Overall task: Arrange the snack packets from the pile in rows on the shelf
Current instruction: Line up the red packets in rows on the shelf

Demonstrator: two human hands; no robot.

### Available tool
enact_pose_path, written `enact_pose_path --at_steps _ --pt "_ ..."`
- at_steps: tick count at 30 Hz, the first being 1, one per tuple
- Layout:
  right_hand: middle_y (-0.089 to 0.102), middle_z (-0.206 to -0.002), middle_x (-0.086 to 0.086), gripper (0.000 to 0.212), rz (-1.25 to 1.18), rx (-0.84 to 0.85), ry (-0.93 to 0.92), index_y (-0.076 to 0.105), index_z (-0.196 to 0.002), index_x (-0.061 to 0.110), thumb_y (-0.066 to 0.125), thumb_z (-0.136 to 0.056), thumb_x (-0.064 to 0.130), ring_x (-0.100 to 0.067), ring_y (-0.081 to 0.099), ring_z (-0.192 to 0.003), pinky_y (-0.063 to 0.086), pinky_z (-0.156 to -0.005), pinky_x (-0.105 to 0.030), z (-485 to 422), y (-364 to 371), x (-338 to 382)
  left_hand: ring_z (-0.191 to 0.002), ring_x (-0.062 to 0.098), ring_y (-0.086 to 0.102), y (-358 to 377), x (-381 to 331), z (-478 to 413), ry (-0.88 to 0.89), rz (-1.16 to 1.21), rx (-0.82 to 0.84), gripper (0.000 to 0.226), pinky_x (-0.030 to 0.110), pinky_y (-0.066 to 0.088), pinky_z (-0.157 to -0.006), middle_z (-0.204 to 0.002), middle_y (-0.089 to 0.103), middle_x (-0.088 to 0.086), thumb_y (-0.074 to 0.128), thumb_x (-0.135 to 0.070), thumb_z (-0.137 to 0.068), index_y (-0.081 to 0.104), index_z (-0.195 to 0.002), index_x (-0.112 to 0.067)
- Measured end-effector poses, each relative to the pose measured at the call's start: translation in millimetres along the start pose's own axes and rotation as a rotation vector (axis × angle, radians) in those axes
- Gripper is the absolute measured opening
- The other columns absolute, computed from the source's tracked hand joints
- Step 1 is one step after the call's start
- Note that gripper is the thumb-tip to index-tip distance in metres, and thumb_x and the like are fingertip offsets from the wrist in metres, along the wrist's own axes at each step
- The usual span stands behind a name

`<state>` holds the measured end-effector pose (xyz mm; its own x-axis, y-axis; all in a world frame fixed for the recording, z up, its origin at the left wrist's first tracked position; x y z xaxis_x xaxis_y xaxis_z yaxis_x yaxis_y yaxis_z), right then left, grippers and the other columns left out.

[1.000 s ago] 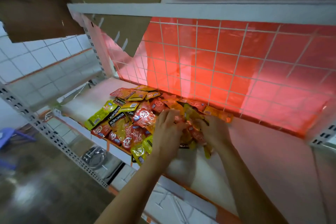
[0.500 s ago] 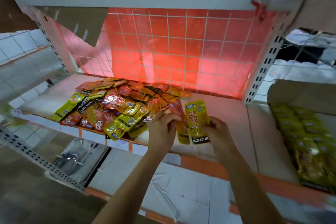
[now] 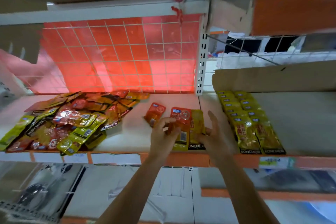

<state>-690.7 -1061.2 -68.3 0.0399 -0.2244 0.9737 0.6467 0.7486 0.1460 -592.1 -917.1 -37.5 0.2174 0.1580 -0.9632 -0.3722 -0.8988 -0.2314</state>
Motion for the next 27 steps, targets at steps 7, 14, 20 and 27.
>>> enact_pose_path --at_steps 7,14,20,27 --pt "0.069 -0.103 0.005 0.051 0.133 -0.016 -0.18 0.063 -0.104 0.035 0.05 -0.086 -0.011 -0.01 0.066 -0.093 0.053 -0.079 -0.03 -1.0 -55.5 36.7 -0.085 0.004 0.064 80.9 -6.3 2.5 -0.167 0.19 0.046 0.048 0.022 0.054 -0.07 -0.1 0.063 -0.005 0.071 -0.01 -0.084 0.045 -0.122 -0.025" --pt "0.068 -0.106 -0.01 0.027 0.046 -0.107 -0.122 0.057 -0.11 0.016 0.068 -0.086 0.013 -0.021 0.067 -0.096 0.055 -0.08 -0.033 -22.7 -126.9 37.1 -0.092 0.001 0.065 148.7 -36.6 3.3 -0.107 0.273 0.084 0.036 0.023 0.056 -0.073 -0.104 0.066 0.0 0.072 -0.005 -0.081 0.06 -0.111 -0.021" --pt "0.07 -0.089 -0.011 0.022 0.035 -0.112 -0.108 0.063 -0.098 0.005 0.072 -0.079 0.004 -0.019 0.069 -0.078 0.055 -0.065 -0.025 -43.7 -170.2 53.2 -0.1 0.017 0.067 199.7 -54.0 1.2 -0.094 0.347 0.175 0.04 0.033 0.056 -0.083 -0.107 0.07 0.007 0.073 -0.01 -0.081 0.063 -0.115 -0.027" --pt "0.069 -0.077 -0.015 0.012 -0.086 -0.097 -0.037 0.061 -0.084 0.003 0.065 -0.08 -0.008 -0.024 0.067 -0.067 0.055 -0.065 -0.034 -60.6 -205.3 55.0 -0.098 0.021 0.068 238.9 -60.1 2.4 -0.215 0.52 0.199 0.027 0.034 0.055 -0.084 -0.104 0.073 0.006 0.057 -0.007 -0.094 0.069 -0.11 -0.026"
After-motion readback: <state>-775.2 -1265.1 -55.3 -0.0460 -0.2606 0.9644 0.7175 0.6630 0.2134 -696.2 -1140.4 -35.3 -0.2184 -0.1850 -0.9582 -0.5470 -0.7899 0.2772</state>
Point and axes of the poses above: each hand's wrist, its own z-axis away from the middle knuckle, its own y-axis out of the palm, x = y × z, the point moved 10 cm from there along -z, towards the middle knuckle
